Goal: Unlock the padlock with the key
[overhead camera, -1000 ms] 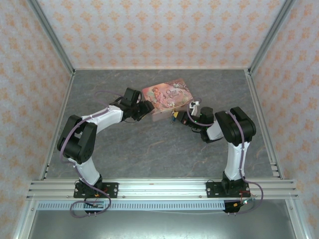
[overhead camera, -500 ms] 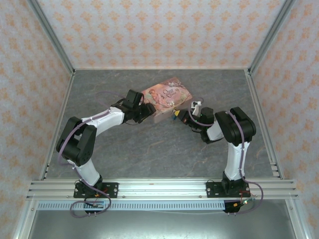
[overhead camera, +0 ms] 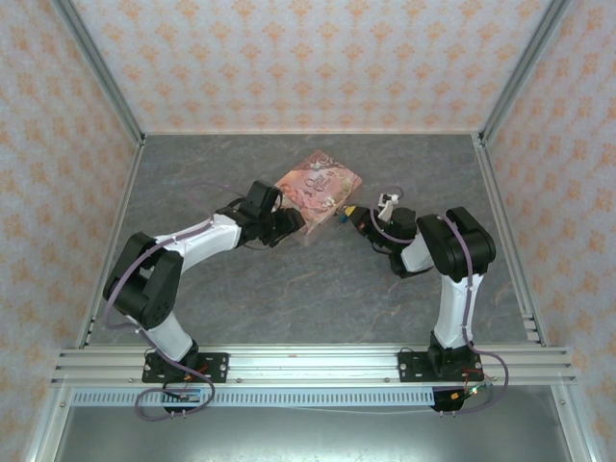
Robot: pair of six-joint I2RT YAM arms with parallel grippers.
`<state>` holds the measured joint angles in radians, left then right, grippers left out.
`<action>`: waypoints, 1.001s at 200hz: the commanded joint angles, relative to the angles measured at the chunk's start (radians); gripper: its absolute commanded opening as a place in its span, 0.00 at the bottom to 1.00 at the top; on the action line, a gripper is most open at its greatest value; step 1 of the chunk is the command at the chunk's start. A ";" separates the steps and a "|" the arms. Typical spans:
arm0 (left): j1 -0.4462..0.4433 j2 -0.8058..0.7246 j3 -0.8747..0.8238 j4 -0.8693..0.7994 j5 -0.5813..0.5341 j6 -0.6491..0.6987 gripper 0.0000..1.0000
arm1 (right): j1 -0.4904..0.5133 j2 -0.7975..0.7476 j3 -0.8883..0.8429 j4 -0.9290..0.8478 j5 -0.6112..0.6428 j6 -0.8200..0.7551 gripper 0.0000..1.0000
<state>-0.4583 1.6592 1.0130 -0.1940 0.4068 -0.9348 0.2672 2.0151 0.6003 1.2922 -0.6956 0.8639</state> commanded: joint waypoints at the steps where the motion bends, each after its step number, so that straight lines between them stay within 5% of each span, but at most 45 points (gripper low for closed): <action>1: -0.005 -0.012 -0.043 -0.142 -0.039 0.007 0.59 | -0.019 -0.035 -0.002 0.038 0.044 -0.022 0.00; 63: 0.041 -0.085 -0.020 -0.134 -0.076 0.075 0.60 | -0.043 -0.298 -0.065 -0.324 0.042 -0.282 0.00; 146: 0.042 -0.391 -0.071 0.111 -0.452 0.205 0.76 | -0.033 -0.705 0.086 -1.440 -0.026 -0.742 0.00; 200: 0.044 -0.450 -0.100 0.245 -0.493 0.241 0.83 | 0.001 -0.719 0.142 -1.789 -0.066 -0.715 0.00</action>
<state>-0.4179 1.2572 0.9485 -0.0517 -0.0212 -0.7322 0.2459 1.2819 0.7307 -0.2626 -0.7338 0.1596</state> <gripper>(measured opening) 0.803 0.041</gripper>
